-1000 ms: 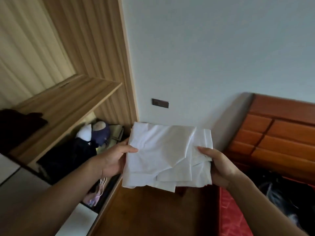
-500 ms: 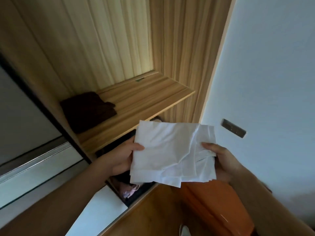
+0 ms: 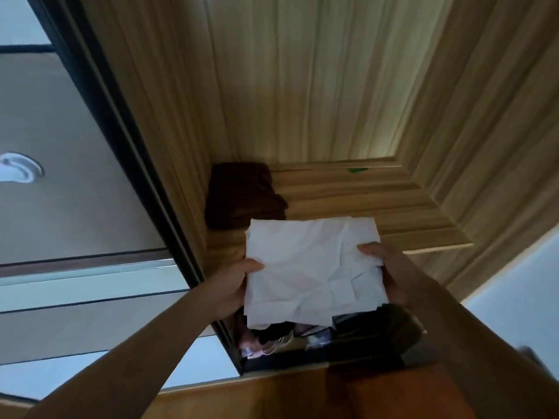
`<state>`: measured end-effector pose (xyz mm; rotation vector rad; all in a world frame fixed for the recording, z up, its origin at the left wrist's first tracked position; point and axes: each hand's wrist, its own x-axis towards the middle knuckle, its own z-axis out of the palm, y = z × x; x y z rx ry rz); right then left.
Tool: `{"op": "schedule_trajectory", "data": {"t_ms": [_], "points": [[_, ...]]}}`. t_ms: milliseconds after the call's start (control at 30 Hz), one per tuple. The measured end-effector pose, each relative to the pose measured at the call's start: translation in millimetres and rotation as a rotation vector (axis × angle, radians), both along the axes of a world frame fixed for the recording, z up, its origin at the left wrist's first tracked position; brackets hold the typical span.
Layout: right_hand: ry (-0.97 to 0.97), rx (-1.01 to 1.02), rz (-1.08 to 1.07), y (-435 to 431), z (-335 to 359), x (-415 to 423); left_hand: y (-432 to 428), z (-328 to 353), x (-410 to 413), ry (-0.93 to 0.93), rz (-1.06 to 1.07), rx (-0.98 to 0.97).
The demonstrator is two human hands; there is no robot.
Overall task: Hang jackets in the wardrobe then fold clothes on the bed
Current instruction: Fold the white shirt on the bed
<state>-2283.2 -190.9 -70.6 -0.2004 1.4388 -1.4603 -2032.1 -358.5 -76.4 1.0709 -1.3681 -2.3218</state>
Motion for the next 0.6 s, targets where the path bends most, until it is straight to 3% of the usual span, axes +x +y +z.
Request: {"op": "schedule_trajectory", "data": {"t_ms": [200, 600], "points": [[0.105, 0.077, 0.101, -92.2, 12.0, -26.6, -31.1, -11.7, -16.2, 0.08, 0.254, -0.023], [0.492, 0.22, 0.397, -280.6, 30.4, -92.7, -94.7, -29.0, -66.4, 0.099, 0.507, 0.03]]}}
